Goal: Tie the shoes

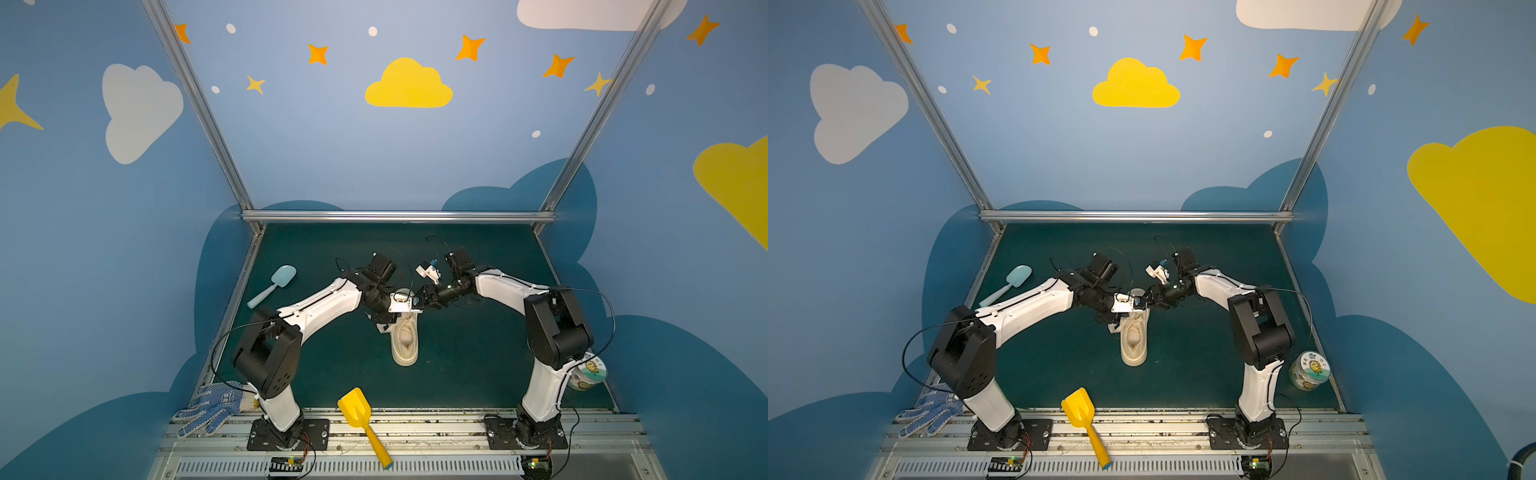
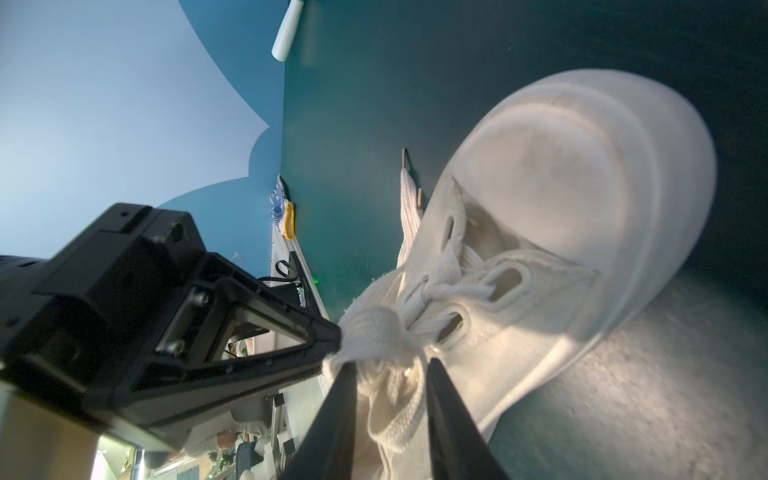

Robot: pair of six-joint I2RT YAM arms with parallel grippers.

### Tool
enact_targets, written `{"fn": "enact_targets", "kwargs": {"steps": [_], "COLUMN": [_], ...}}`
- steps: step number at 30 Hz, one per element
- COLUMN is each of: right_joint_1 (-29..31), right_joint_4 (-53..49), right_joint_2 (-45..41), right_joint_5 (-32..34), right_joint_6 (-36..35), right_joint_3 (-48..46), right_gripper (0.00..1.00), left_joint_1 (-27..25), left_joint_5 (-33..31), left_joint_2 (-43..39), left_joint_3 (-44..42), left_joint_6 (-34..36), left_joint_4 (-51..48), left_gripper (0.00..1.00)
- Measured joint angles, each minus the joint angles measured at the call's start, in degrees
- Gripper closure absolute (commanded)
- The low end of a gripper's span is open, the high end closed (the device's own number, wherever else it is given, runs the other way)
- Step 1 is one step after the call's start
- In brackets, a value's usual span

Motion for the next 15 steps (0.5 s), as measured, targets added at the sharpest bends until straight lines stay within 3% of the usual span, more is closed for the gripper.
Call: {"fn": "enact_targets", "kwargs": {"steps": [7,15], "right_joint_1": [-1.18,-1.42], "right_joint_4": [-1.92,0.83], "right_joint_2": [-2.75,-7.54], "right_joint_5": [0.35,-2.54], "right_joint_6": [-0.33,2.47], "right_joint_3": [-2.62,-5.2], "right_gripper": [0.74,0.95], "left_joint_1": [0.11,0.7], "left_joint_5": [0.02,0.02], "left_joint_2": [0.04,0.04], "left_joint_3": [0.0,0.0], "left_joint_6": [-0.42,-0.39], "left_joint_4": [0.02,0.04], "left_gripper": [0.97,0.97]}}
